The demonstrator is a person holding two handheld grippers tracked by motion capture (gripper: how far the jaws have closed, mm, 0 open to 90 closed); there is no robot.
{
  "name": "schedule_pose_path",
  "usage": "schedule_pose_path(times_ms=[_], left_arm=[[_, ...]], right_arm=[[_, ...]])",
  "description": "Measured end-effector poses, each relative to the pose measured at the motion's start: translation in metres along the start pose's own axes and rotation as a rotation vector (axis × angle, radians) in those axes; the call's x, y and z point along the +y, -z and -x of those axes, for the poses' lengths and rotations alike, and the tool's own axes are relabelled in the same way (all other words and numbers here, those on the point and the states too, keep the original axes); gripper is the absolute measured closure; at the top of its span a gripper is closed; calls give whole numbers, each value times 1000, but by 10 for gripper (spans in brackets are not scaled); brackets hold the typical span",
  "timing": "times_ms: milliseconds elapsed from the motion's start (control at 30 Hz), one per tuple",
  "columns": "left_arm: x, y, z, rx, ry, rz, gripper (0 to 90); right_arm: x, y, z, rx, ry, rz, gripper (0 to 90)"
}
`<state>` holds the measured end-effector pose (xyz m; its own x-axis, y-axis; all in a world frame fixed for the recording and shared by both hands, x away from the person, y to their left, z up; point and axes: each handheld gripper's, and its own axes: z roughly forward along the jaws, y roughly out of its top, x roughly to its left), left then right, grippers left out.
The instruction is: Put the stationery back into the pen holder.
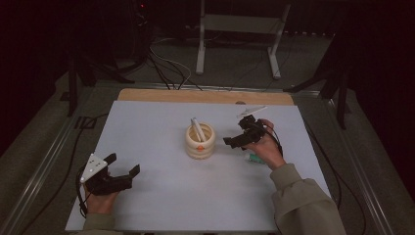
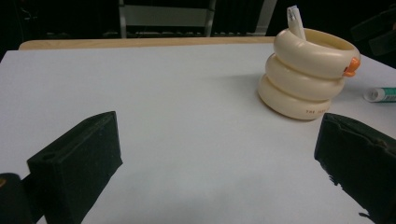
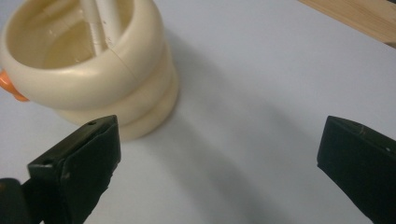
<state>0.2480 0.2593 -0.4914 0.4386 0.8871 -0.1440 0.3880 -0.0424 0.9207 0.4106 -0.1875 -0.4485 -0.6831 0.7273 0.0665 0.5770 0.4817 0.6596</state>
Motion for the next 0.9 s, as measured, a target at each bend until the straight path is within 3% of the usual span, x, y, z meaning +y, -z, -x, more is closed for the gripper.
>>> schedule_pose_path(times_ms=[900], left_arm=[[0,0,1,-1,0,1,10]], right_arm=[[-29,19,30,-89,11,-71,0]])
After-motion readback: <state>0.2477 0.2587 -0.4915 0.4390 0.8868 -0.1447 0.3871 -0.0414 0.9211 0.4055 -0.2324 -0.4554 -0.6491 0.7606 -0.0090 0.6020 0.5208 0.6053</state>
